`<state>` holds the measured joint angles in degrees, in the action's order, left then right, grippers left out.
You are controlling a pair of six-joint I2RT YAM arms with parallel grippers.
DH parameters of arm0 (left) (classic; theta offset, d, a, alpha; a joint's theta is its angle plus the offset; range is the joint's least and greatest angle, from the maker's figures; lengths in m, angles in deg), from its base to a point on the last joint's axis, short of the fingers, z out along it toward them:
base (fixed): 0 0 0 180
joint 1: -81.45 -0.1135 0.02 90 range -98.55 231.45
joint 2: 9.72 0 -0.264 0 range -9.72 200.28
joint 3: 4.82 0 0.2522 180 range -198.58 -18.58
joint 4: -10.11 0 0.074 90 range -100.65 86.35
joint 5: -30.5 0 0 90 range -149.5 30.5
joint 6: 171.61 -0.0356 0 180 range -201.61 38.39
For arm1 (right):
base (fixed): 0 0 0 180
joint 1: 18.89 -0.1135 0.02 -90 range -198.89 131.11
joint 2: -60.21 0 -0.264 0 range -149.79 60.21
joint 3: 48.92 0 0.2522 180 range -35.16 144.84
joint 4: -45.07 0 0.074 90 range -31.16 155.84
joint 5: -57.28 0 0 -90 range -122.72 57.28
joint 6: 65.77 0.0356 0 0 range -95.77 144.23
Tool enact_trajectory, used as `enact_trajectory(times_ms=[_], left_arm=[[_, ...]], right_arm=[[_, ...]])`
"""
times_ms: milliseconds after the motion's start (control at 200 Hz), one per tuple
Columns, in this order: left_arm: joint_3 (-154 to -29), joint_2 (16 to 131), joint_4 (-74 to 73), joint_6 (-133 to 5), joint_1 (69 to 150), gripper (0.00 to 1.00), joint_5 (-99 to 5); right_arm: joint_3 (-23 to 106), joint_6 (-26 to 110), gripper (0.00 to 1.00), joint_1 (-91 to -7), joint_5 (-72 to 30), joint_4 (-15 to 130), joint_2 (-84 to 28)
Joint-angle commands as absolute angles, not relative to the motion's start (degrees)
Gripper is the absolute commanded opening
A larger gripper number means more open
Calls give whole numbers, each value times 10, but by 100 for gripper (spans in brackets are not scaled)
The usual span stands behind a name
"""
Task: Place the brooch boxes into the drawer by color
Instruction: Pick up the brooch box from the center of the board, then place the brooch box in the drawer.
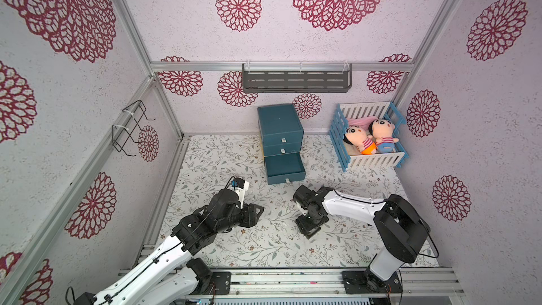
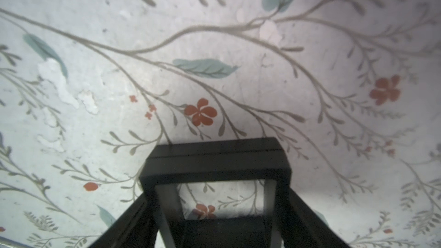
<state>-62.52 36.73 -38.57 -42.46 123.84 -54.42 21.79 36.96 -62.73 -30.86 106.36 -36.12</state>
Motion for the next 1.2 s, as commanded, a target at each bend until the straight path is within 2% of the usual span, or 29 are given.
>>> enact_trajectory(times_ms=[0, 165, 320, 680, 916, 1051, 1196], left_arm=[[-631, 369, -372, -434, 1243, 52, -521], [-628, 373, -372, -442, 1243, 50, -493], [-624, 375, -369, -441, 1243, 50, -487], [-653, 425, -381, -414, 1220, 52, -557], [-680, 455, -395, -410, 1160, 52, -580], [-686, 461, -391, -414, 1131, 52, -574], [-696, 471, -386, -419, 1115, 52, -571]], right_arm=[[233, 380, 66, -625, -326, 1067, -364], [240, 403, 51, -611, -314, 1061, -350], [260, 411, 45, -598, -313, 1067, -340], [401, 437, 41, -586, -328, 1095, -367], [549, 455, 40, -582, -348, 1105, -462], [641, 462, 34, -576, -364, 1114, -524], [743, 465, 33, -575, -381, 1120, -587]])
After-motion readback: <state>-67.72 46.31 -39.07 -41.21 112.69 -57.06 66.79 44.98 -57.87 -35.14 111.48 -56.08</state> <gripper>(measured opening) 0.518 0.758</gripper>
